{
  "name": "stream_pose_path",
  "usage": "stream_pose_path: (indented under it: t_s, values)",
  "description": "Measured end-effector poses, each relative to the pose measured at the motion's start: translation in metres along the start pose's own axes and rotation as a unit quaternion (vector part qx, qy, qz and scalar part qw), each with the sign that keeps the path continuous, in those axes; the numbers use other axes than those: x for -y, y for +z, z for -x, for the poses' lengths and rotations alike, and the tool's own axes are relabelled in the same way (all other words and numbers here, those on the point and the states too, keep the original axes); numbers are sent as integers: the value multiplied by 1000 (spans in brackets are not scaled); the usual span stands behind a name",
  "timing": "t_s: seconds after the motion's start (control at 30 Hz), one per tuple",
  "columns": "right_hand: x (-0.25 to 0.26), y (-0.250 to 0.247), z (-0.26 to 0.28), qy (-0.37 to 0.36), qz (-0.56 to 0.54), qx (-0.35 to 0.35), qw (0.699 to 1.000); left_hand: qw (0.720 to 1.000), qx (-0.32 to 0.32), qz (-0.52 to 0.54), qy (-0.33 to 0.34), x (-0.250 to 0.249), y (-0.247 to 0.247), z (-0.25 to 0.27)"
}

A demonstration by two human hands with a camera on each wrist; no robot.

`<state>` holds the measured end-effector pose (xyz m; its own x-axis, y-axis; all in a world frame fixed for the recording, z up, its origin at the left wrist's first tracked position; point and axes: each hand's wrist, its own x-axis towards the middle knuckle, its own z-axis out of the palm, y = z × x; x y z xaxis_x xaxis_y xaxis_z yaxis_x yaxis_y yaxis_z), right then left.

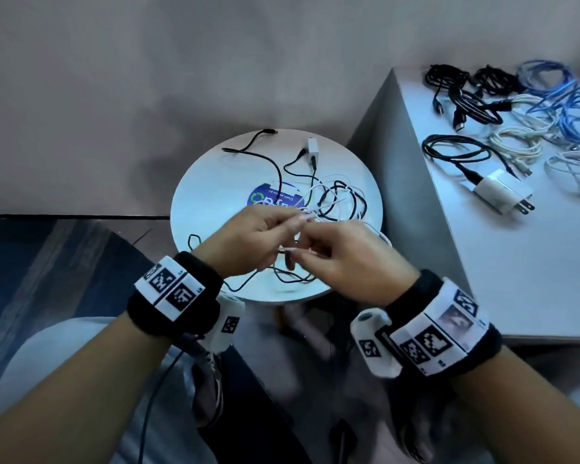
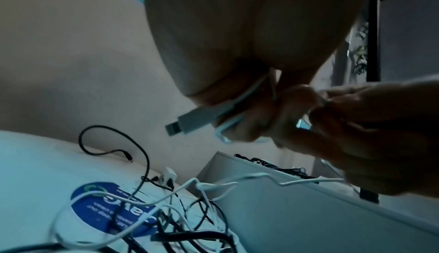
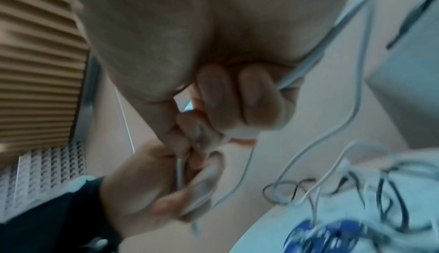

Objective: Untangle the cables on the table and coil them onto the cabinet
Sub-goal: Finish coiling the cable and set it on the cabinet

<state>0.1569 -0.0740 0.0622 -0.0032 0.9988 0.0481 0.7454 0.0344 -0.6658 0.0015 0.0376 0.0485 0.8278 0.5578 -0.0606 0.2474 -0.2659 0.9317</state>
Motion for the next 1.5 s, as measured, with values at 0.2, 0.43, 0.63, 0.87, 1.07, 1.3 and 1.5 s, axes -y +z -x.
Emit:
stream_pose_path:
  t_s: [0.2, 0.43, 0.63, 0.87, 1.07, 1.3, 1.5]
  values:
    - [-5, -19, -3, -63, 38, -197, 978, 971, 88, 220, -40, -11, 6, 1]
    - [-7, -6, -5, -7, -129, -138, 982, 875, 136, 460, -62, -6, 14, 5]
    - [-15, -6, -10, 9, -195, -141, 970, 833, 148, 533, -33, -7, 6, -1]
    - [-17, 14, -5, 43, -112, -42, 992, 794, -24, 606, 44, -18, -19, 0]
    - [-1, 33, -9, -33, 6, -18, 999, 795, -103, 594, 69, -21, -18, -3]
    - [9, 30, -3, -34, -109, 57, 992, 965, -191, 111, 143, -20, -1, 4]
    - [6, 20, -5, -12, -92, 29, 995, 958, -175, -215, 71, -3, -14, 2]
